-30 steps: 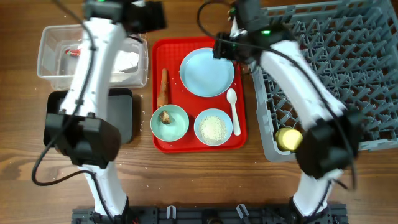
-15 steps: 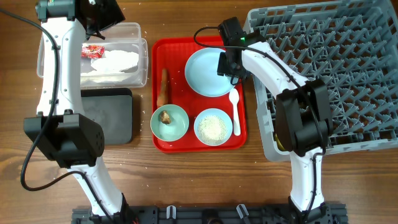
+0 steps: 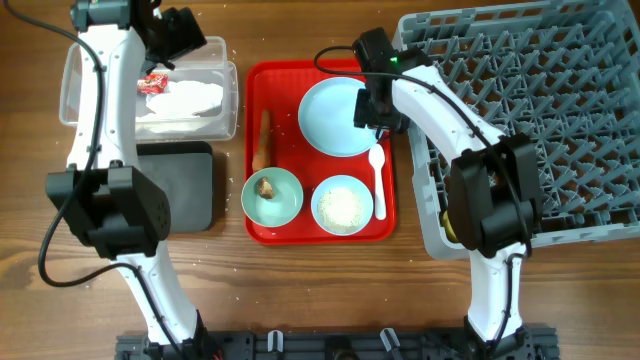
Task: Sort waste into correct bins and load items into the dishwasher rack
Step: 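Grasp the blue plate edge with right gripper and lift it, then set the blue plate upright into the dish rack with right gripper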
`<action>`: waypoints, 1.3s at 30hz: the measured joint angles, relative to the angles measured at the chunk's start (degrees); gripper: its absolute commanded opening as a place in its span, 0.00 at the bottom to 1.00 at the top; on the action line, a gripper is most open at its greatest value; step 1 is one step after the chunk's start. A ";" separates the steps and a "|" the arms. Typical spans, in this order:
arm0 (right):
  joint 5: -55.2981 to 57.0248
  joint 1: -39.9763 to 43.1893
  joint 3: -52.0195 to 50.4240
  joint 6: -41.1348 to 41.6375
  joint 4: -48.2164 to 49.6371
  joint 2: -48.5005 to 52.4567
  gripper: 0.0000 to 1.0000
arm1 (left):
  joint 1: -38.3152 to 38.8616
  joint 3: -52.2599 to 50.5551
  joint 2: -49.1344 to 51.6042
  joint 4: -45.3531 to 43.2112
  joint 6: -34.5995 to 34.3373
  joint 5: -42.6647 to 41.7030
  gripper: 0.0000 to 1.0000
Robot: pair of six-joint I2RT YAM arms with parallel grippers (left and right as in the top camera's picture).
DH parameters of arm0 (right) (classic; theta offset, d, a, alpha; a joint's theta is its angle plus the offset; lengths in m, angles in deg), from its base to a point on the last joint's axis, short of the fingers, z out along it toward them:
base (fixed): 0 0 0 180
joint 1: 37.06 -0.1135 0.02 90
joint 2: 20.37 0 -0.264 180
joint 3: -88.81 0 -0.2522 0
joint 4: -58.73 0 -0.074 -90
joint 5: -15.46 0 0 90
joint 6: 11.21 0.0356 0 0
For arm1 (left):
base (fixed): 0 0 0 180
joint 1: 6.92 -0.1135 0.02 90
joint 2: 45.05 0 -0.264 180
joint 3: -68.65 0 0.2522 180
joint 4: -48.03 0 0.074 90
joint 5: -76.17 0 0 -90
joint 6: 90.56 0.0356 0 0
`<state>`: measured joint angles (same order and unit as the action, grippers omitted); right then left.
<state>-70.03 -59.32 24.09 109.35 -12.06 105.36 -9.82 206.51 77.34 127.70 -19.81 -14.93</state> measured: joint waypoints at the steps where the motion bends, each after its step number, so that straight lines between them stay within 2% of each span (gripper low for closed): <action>1: -0.22 0.00 0.00 -0.07 -0.74 0.00 0.53 | 0.24 0.00 0.00 0.31 0.00 0.02 0.90; 9: -1.62 0.00 -0.70 -0.20 0.74 -0.02 0.52 | 5.64 0.00 0.00 0.96 2.64 0.20 0.90; 15: -4.81 0.00 -5.44 -0.20 4.79 -0.07 0.47 | 5.64 0.00 0.00 0.98 2.67 0.22 0.90; 20: -5.25 0.00 -9.20 -0.37 11.89 -0.39 0.32 | 5.64 0.00 0.00 0.98 2.67 0.22 0.91; 22: -5.27 0.00 -10.19 -0.28 15.34 -0.63 0.30 | 5.64 0.00 0.00 1.01 2.69 0.22 0.90; 23: -5.33 0.00 -10.58 -0.37 16.74 -0.72 0.23 | 5.64 0.00 0.00 0.98 2.69 0.22 0.91; 24: -5.09 0.00 -10.80 -0.39 17.97 -0.72 0.10 | 5.64 0.00 0.00 0.98 2.71 0.22 0.91; 25: -4.39 0.00 -11.06 -0.48 18.84 -0.72 0.04 | 5.64 0.00 0.00 0.98 2.82 0.22 0.91; 33: -3.41 0.00 -11.02 -1.38 21.81 -1.09 0.05 | 5.64 0.00 0.00 0.96 3.06 0.22 0.95; 35: -3.43 0.07 -10.27 -2.34 21.31 -1.31 0.04 | 5.64 0.00 0.00 0.96 3.08 0.22 1.00; 39: -2.01 1.36 -7.56 -8.81 21.64 -8.02 0.04 | 5.64 0.00 0.00 0.96 3.48 0.22 1.00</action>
<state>-72.04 -57.96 16.53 100.55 9.58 97.34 -4.18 206.51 77.34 128.66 -16.33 -14.71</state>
